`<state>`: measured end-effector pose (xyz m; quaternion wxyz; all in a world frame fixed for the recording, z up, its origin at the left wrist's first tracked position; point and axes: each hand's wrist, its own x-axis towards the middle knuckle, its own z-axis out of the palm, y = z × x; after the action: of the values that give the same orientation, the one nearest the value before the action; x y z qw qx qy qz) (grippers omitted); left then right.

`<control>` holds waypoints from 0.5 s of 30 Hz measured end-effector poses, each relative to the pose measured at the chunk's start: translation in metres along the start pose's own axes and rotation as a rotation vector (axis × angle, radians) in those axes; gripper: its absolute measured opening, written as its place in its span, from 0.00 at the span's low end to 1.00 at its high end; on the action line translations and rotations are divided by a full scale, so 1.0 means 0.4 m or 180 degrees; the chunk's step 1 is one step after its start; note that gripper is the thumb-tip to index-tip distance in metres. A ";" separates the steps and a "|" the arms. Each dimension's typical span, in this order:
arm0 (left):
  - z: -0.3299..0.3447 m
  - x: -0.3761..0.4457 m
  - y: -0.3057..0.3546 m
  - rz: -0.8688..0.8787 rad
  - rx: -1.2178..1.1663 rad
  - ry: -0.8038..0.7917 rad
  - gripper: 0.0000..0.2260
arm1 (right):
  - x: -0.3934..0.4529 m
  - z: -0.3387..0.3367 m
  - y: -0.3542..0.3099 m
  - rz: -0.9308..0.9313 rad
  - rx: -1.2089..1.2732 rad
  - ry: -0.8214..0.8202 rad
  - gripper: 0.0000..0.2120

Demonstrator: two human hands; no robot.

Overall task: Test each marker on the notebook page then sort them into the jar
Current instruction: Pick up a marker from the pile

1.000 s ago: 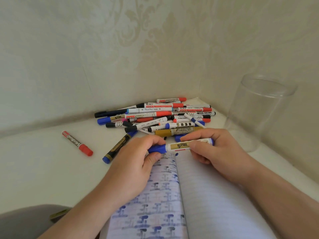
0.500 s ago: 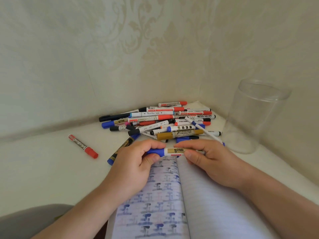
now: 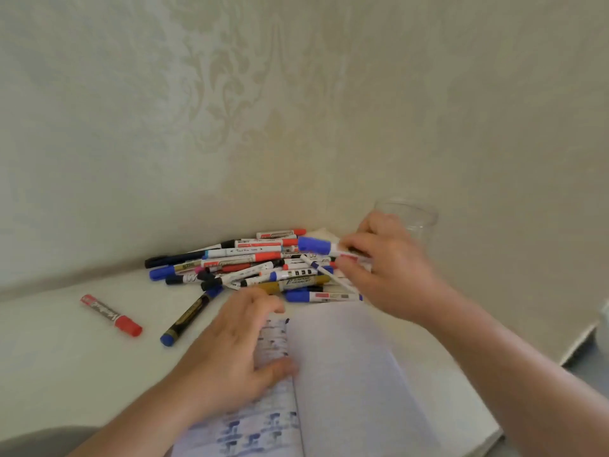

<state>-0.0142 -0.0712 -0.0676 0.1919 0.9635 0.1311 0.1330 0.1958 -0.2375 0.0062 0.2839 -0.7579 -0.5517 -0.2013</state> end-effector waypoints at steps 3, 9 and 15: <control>-0.002 0.005 0.013 0.0190 0.0263 -0.0357 0.24 | 0.065 -0.157 0.037 0.0918 0.0681 0.1081 0.08; -0.006 0.025 0.026 0.0148 0.0414 -0.0716 0.19 | 0.119 -0.221 0.104 0.1803 0.0747 0.1170 0.30; -0.006 0.036 0.019 -0.0023 0.0251 -0.0830 0.32 | 0.088 -0.164 0.109 0.1518 -0.0184 0.0232 0.27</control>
<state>0.0002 -0.0729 -0.0595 0.1699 0.9789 0.1137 0.0006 0.2487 -0.2651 0.0686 0.3213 -0.8668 -0.3405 -0.1715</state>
